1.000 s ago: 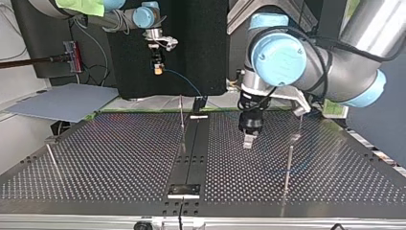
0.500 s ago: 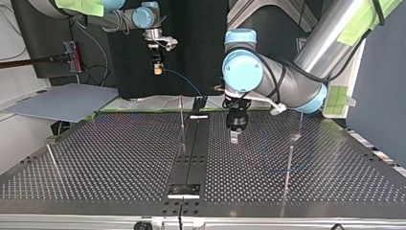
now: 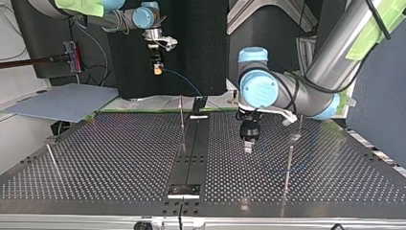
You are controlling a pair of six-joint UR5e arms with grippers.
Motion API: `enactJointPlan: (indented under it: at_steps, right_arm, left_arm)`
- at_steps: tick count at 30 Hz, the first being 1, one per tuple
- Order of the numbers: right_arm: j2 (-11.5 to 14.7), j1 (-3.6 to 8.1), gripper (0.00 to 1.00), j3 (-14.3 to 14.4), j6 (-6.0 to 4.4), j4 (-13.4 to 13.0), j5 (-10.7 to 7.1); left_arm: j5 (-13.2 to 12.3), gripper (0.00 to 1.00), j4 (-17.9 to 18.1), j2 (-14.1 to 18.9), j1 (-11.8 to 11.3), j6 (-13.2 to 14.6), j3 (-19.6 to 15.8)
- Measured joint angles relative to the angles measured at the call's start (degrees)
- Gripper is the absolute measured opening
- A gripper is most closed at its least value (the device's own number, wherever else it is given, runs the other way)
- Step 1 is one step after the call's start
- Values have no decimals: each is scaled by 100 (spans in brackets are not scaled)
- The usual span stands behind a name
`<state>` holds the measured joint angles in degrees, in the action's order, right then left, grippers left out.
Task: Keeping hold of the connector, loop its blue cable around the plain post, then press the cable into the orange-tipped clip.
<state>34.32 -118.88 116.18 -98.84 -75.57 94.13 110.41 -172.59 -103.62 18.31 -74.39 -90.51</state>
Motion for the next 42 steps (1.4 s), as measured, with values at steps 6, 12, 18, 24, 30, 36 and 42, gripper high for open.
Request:
enactJointPlan:
  at_steps: [6, 12, 18, 24, 30, 36, 42]
  right_arm:
    - [-1, -3, 0, -1, -5, -3, -5]
    - [-3, -2, 0, 0, -10, -10, -7]
    - [-3, -5, 0, 0, -11, -17, -5]
    - [-3, -12, 0, 2, -13, -18, -7]
    - [-1, -18, 0, 2, -14, -24, -6]
    - [-6, -18, 0, 5, -14, -35, -8]
    - [-5, -19, 0, 5, -19, -32, -15]
  left_arm:
    - [231, 100, 20, -3, -94, 315, 7]
    - [257, 100, 135, -9, -120, 597, 22]
    - [167, 100, 280, -22, -101, 964, 25]
    - [414, 100, 475, -194, -107, 1320, 27]
    - [775, 100, 664, -489, -83, 1690, 38]
    - [1084, 100, 678, -544, -74, 2029, 83]
    - [1224, 100, 733, -547, -84, 2374, 86]
